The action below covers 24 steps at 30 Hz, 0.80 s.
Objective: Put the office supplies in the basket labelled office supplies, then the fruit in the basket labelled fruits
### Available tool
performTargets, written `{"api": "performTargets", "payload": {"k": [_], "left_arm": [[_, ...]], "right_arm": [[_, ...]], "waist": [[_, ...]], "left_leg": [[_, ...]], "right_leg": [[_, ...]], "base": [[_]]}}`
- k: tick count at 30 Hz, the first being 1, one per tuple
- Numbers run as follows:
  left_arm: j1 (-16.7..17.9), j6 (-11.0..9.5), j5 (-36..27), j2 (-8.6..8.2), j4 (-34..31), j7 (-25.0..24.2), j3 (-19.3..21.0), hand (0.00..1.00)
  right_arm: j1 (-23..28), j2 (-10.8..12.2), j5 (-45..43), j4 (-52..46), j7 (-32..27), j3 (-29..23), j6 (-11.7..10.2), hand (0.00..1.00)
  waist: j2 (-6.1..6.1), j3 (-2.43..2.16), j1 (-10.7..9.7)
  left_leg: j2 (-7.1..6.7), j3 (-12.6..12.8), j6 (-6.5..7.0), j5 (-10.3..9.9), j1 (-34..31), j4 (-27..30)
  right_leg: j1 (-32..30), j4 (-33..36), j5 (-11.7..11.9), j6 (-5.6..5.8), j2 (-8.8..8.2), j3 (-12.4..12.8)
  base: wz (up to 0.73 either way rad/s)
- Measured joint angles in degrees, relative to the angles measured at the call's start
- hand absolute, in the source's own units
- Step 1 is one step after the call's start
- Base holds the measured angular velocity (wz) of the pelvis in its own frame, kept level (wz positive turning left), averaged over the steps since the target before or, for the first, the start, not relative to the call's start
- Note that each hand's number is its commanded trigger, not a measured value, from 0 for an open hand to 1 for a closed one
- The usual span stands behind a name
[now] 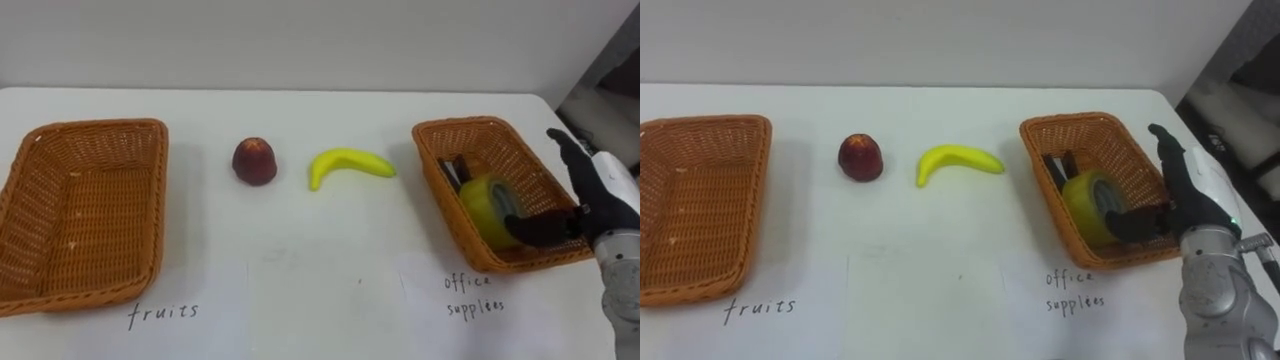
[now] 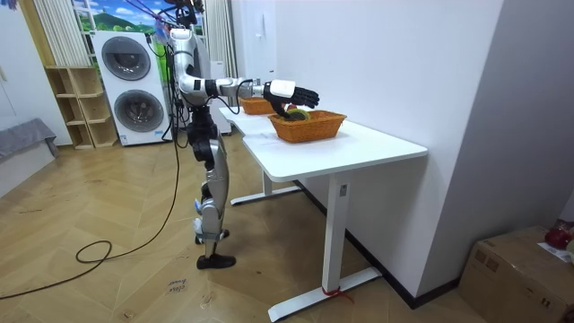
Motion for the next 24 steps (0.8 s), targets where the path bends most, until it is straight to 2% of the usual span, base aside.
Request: {"api": "performTargets", "payload": {"k": [7, 15, 19, 24], "left_arm": [[-0.13, -0.06, -0.01, -0.01, 0.02, 0.04, 0.10, 0.00], [-1.28, -0.02, 0.20, 0.03, -0.14, -0.67, 0.59, 0.00], [-2.09, -0.06, 0.22, 0.15, -0.22, -1.92, 1.16, 0.00], [-2.58, -0.13, 0.22, 1.20, -0.28, -1.93, 1.14, 0.00]], "right_arm": [[-0.57, 0.00, 0.97, -0.39, -0.05, 0.00, 0.00, 0.00], [-1.28, -0.10, 6.87, -5.18, -0.55, -0.08, -0.01, 0.00], [-4.74, -0.16, 7.80, -5.40, -0.67, -0.08, -0.01, 0.00], [-7.86, -1.01, 8.56, -5.40, -2.96, -0.04, -0.12, 0.00]], "waist": [[0.00, 0.00, 0.23], [-0.04, 0.17, 0.33], [-0.30, 0.13, 0.35], [-0.80, 0.14, 0.59]], "left_leg": [[0.02, 0.13, 0.00, 0.00, 0.25, -0.02], [0.20, 0.62, -0.08, -0.04, 0.04, -0.05], [0.21, 0.93, -0.08, -0.04, 0.13, -0.04], [0.21, 0.60, -0.08, -0.04, 0.13, -0.01]], "right_leg": [[0.21, -0.01, 0.00, 0.00, 0.02, 0.03], [-0.13, 0.01, 0.03, -0.05, 0.23, 0.29], [-0.25, 0.06, 0.03, -0.05, 0.22, 0.53], [-0.13, 0.01, 0.03, -0.05, 0.22, 0.49]], "base": [[0.00], [-0.02], [-0.02], [0.00]]}}
